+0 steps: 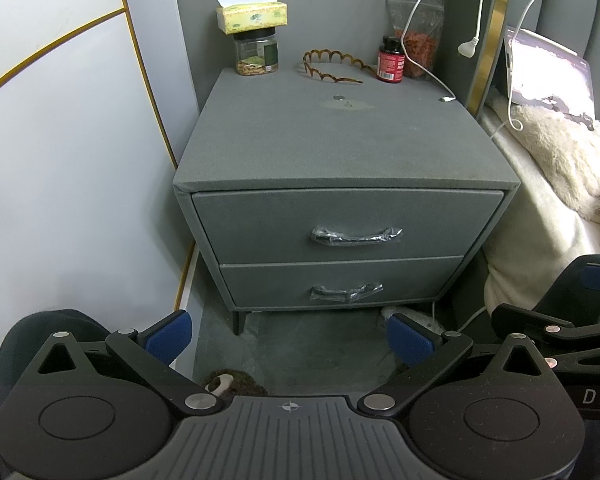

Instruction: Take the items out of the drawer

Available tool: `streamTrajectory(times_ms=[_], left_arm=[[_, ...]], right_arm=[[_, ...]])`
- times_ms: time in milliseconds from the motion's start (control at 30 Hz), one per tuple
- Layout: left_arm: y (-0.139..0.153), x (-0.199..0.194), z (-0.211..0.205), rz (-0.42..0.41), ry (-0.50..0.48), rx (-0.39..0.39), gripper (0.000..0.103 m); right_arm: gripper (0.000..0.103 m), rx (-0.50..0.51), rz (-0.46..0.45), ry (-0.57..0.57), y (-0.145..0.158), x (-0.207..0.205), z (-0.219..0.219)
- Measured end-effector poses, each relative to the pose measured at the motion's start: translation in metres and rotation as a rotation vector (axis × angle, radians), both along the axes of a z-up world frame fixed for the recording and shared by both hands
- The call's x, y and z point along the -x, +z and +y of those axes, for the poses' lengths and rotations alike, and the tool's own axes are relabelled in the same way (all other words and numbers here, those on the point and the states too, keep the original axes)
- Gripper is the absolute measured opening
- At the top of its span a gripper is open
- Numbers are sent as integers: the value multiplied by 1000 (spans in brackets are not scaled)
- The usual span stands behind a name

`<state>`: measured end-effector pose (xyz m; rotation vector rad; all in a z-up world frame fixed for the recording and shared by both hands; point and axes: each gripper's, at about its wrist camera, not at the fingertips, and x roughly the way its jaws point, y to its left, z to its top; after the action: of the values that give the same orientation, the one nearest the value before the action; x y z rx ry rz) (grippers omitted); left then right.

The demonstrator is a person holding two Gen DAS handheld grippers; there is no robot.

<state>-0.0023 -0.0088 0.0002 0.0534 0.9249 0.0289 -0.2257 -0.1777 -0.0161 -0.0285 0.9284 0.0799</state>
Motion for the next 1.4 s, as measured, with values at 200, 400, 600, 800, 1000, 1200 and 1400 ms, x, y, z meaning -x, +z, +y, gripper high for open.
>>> streamTrajectory(times_ms=[200, 400, 600, 800, 1000, 1200, 1400], left_arm=[[0, -1, 1, 0, 0, 2, 103], [0, -1, 1, 1, 0, 2, 103], [0, -1, 1, 4, 0, 4, 103], [0, -2, 0, 6, 0, 2, 103], [1, -1, -1, 3, 0, 2, 103], [0, -1, 0, 6, 2, 5, 103], [1, -1, 2, 6, 3, 10, 103]], right_arm=[[103, 0, 1, 1, 0, -1, 0], [103, 1, 2, 2, 0, -1, 0], [103, 1, 3, 3, 0, -1, 0], [103, 0, 4, 4, 0, -2, 0], [103, -2, 2, 6, 0, -1, 0], [103, 4, 2, 6, 0, -1, 0], [103, 7, -3, 9, 0, 0, 1]])
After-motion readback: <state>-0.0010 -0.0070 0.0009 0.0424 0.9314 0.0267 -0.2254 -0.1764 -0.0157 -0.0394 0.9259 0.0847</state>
